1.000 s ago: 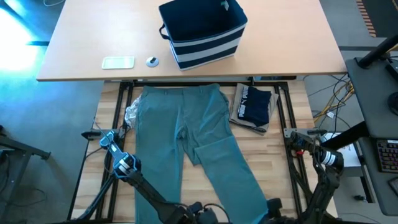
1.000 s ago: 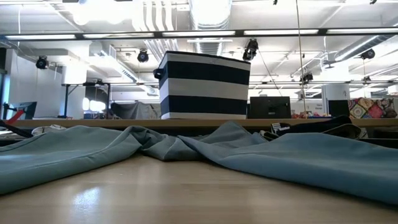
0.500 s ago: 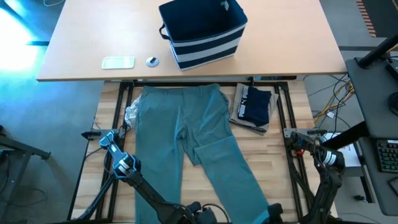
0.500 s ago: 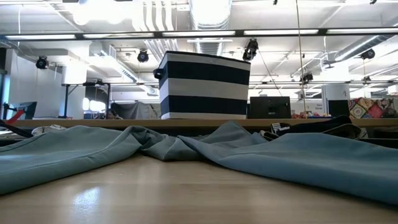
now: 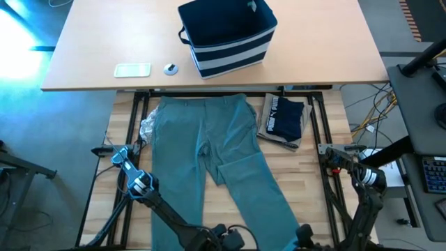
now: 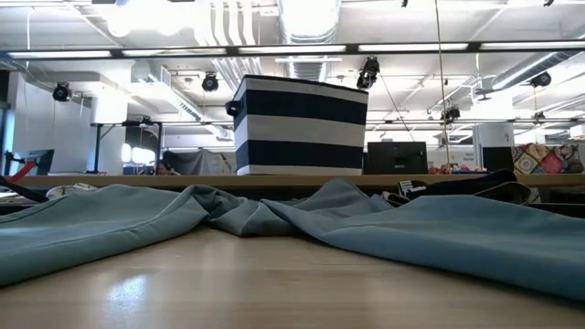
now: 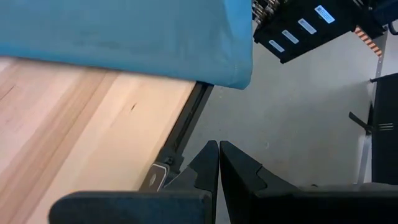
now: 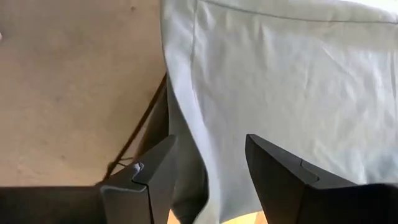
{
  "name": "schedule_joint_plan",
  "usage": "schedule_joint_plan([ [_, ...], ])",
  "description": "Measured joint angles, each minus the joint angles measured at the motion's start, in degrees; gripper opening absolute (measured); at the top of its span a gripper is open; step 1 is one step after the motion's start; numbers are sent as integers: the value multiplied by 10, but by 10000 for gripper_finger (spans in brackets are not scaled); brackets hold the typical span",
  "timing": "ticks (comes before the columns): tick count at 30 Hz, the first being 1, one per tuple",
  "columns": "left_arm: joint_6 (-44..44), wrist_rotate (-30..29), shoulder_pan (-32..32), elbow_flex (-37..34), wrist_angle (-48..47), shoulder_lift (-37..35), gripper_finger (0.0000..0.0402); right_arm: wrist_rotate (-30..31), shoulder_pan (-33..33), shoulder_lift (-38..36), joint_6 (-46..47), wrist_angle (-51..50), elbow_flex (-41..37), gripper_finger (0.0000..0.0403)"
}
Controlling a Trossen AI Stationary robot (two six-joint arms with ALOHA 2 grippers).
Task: Fold Laundry from Bin
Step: Fold the blue pants
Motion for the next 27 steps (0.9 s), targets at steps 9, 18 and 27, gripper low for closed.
schedule_joint_plan([
  [9,-12,-14,1,0,0,0,0,5,-10,0,-34,60,-66,182],
  [18,-24,-14,0,0,0,0,0,4,-31,0,-56,88,-100,126],
  [27,-27,-14,-1,0,-3,-1,0,-12,-70,-2,-78,68,-67,11],
])
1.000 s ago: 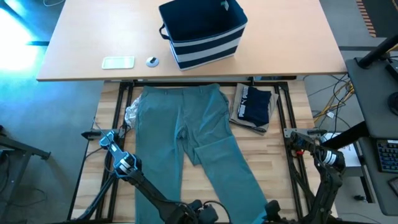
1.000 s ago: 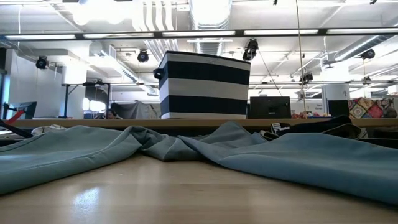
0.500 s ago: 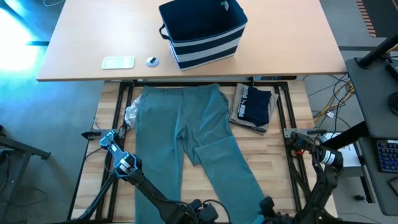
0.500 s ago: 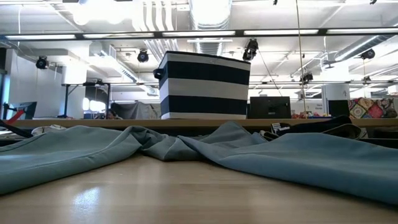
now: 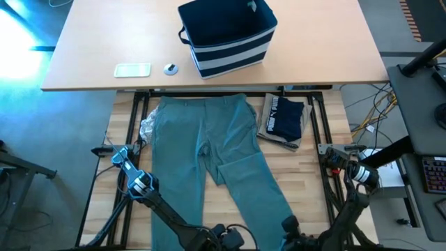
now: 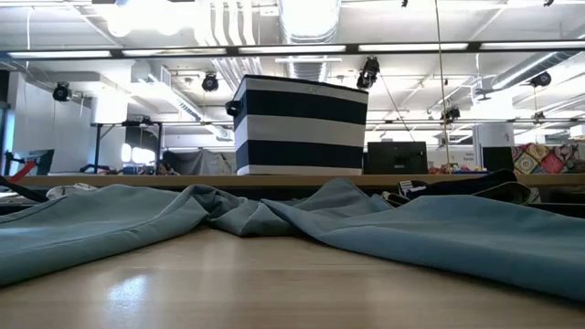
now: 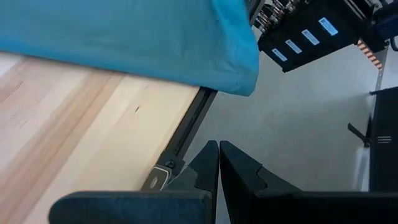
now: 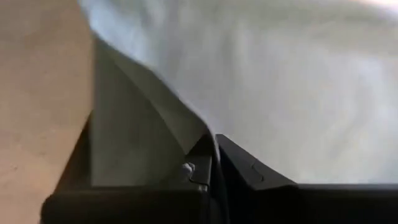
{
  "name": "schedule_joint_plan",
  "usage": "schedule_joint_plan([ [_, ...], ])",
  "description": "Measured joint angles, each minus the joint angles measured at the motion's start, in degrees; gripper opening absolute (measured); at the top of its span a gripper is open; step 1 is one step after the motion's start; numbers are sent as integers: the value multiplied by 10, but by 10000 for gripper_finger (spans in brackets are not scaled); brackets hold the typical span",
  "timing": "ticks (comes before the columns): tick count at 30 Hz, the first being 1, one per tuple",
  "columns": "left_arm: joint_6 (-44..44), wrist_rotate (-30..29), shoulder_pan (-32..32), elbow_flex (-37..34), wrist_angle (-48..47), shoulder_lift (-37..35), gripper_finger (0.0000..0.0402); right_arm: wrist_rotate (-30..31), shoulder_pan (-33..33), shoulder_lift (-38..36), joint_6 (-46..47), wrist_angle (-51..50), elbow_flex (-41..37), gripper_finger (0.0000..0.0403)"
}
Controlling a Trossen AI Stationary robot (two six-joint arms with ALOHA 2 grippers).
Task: Fold Laundry from Bin
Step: Fold the blue pants
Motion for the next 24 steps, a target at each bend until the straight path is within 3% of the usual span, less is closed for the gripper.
schedule_joint_plan([
  [6,-21,-32,-12,0,-15,-19,0,160,0,-5,-29,-142,147,9],
  [9,-28,-58,-21,0,-31,-30,0,236,4,-6,-81,-106,217,9],
  [11,-28,-71,-26,0,-45,-34,0,248,5,-7,-126,-46,247,9],
  [16,-21,-82,-31,0,-68,-37,0,157,-4,-2,-139,20,248,9],
  [21,-6,-79,-33,0,-80,-37,0,-29,-26,27,-26,35,225,9],
  [24,-1,-71,-36,0,-85,-40,0,-35,-26,33,53,45,242,9],
])
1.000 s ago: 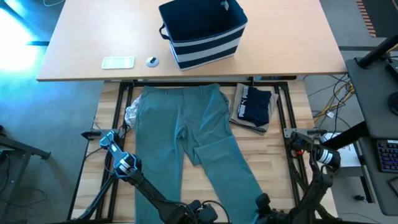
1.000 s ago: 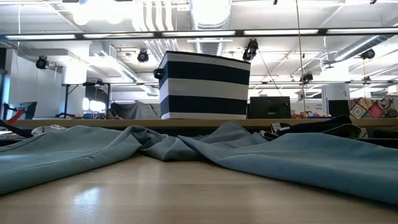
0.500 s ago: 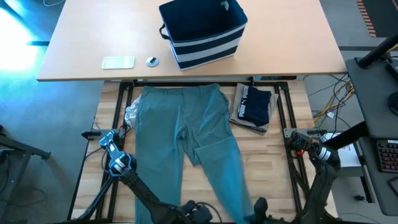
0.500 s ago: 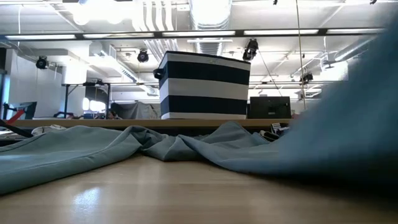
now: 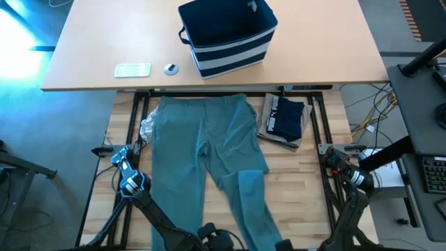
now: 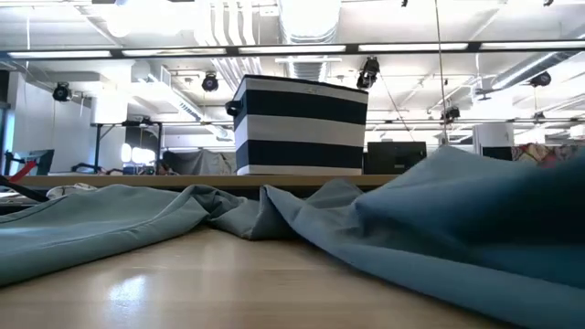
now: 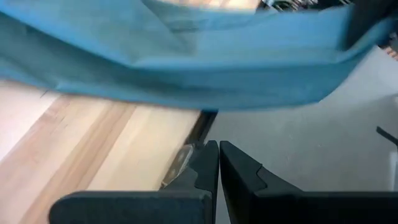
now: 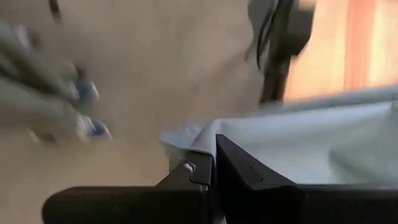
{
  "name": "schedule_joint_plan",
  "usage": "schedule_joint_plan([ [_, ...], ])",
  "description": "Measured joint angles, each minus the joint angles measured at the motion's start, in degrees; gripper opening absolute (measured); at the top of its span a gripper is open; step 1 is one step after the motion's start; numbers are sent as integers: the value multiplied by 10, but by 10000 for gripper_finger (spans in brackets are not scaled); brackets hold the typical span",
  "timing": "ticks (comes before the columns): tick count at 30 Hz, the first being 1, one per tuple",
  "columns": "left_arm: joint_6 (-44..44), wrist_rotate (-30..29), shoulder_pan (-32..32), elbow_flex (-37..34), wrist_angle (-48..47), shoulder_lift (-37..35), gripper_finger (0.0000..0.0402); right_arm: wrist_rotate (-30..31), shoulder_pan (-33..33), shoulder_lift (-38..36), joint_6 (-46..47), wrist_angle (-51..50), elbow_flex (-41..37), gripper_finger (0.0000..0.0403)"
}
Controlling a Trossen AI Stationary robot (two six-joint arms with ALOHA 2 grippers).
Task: Fold Laundry from Bin
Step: Fold the blue pants
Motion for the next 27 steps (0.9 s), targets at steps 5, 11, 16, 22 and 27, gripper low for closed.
schedule_joint_plan([
  [5,3,3,-6,0,-7,-1,0,106,31,-3,8,83,65,8],
  [11,16,3,-5,0,-17,-2,0,-109,39,74,93,94,39,8],
  [16,34,3,-4,0,-17,-2,0,-254,34,132,194,123,58,8],
  [22,42,2,1,0,-18,-2,0,-128,36,139,192,0,179,8],
  [27,60,2,9,0,-12,-2,0,98,50,95,88,21,235,8],
])
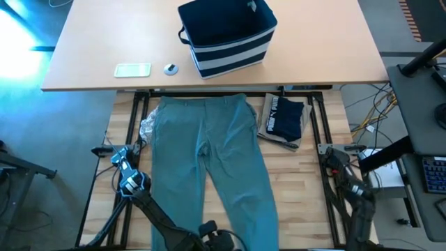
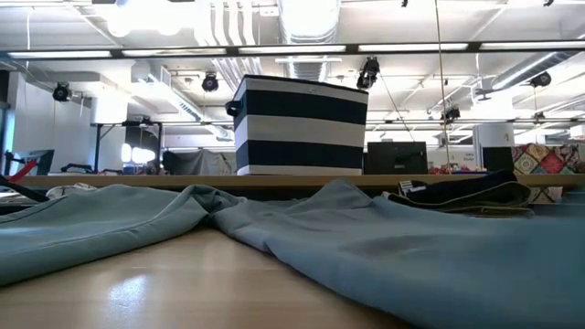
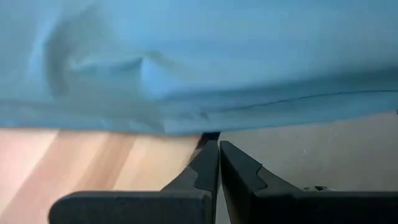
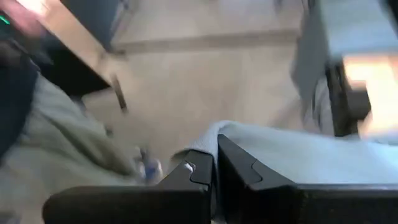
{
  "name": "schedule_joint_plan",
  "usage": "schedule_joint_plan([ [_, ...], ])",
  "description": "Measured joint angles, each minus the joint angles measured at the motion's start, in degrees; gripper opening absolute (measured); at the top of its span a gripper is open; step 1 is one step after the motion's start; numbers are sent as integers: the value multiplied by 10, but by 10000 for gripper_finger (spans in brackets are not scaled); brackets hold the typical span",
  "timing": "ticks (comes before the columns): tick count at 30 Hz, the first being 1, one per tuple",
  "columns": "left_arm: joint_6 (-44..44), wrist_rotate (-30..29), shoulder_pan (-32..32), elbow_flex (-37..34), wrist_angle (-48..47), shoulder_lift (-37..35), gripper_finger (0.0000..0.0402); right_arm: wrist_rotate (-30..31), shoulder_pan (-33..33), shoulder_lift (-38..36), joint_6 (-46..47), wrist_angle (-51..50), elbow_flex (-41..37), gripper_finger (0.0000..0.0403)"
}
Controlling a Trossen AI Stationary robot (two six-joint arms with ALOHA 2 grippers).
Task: Fold Laundry from Bin
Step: Fold the blue pants
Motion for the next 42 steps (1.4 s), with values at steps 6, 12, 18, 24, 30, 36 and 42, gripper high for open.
schedule_joint_plan([
  [6,46,1,22,-4,3,3,2,-87,0,20,29,35,-103,9],
  [12,129,14,56,-12,33,3,41,-208,-1,62,101,57,-150,39],
  [18,132,38,87,-20,60,3,104,-206,-2,62,120,42,-135,130],
  [24,33,115,108,-43,85,26,127,-134,0,33,118,-70,-79,210],
  [30,-69,126,113,-44,88,71,128,-72,-2,21,116,-219,-20,246],
  [36,-96,108,125,-44,107,90,127,-66,-12,22,174,-344,-20,247],
  [42,-102,108,129,-44,125,115,85,-60,-26,14,172,-417,-42,245],
])
